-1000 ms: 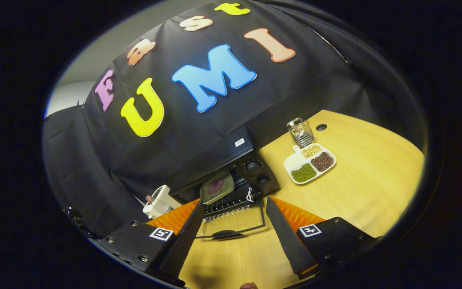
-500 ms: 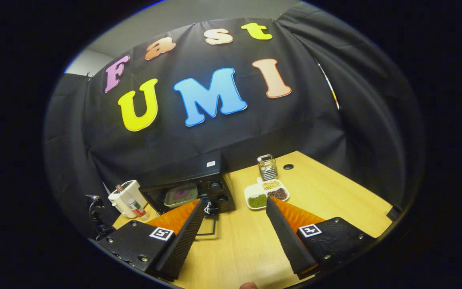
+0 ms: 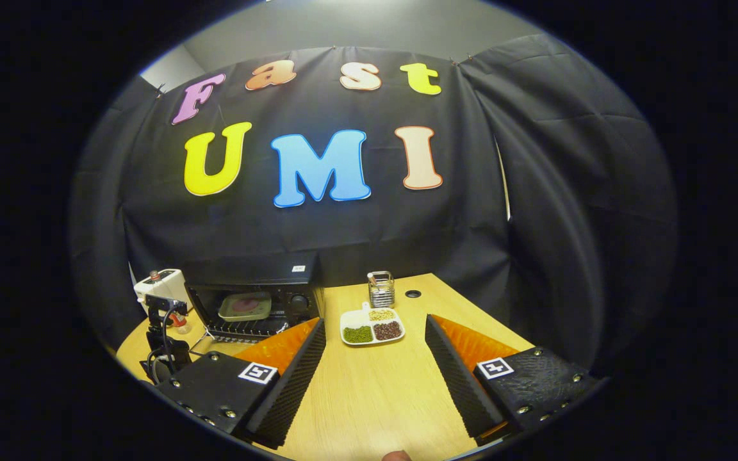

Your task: Open the electric oven with the left hand, put the food in, and close the electric oven.

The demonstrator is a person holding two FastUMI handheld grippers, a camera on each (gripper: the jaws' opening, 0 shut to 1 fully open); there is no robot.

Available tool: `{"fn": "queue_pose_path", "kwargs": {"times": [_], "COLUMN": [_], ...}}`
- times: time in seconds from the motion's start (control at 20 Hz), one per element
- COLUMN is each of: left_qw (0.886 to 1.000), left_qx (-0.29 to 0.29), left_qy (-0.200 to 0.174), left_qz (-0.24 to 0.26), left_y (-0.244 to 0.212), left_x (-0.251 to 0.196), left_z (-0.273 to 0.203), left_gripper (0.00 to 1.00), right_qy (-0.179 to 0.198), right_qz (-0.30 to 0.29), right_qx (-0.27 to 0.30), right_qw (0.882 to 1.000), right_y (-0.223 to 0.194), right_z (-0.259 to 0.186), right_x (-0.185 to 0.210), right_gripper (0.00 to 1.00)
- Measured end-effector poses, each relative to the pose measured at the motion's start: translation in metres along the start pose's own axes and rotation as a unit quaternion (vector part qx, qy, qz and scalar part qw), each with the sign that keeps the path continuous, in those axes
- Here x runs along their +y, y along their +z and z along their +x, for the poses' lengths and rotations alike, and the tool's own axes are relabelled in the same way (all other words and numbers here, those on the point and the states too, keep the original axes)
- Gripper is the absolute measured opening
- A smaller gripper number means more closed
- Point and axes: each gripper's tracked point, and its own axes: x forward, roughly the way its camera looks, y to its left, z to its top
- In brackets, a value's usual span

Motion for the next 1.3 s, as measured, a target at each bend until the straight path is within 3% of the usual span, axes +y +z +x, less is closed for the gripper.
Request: {"fn": "queue_pose_path", "kwargs": {"times": [0.3,0.5,1.3], "left_qw": [1.000,0.999,0.994], "left_qx": [0.004,-0.005,-0.109], "left_qy": [0.027,0.035,0.031], "left_qz": [0.013,0.017,-0.001], "left_y": [0.000,0.006,0.110], "left_x": [0.004,0.004,0.003], "left_z": [0.016,0.014,-0.025], "left_gripper": [1.00,0.98,1.00], "right_qy": [-0.022,-0.016,0.007], "right_qz": [0.000,0.002,0.011], "right_qx": [0.000,0.000,0.000], "right_qw": [1.000,1.000,1.000], "right_y": [-0.001,-0.002,-0.012], "right_z": [0.001,0.001,0.000], "right_x": [-0.011,-0.007,0.012], "right_gripper": [0.98,0.98,0.98]}}
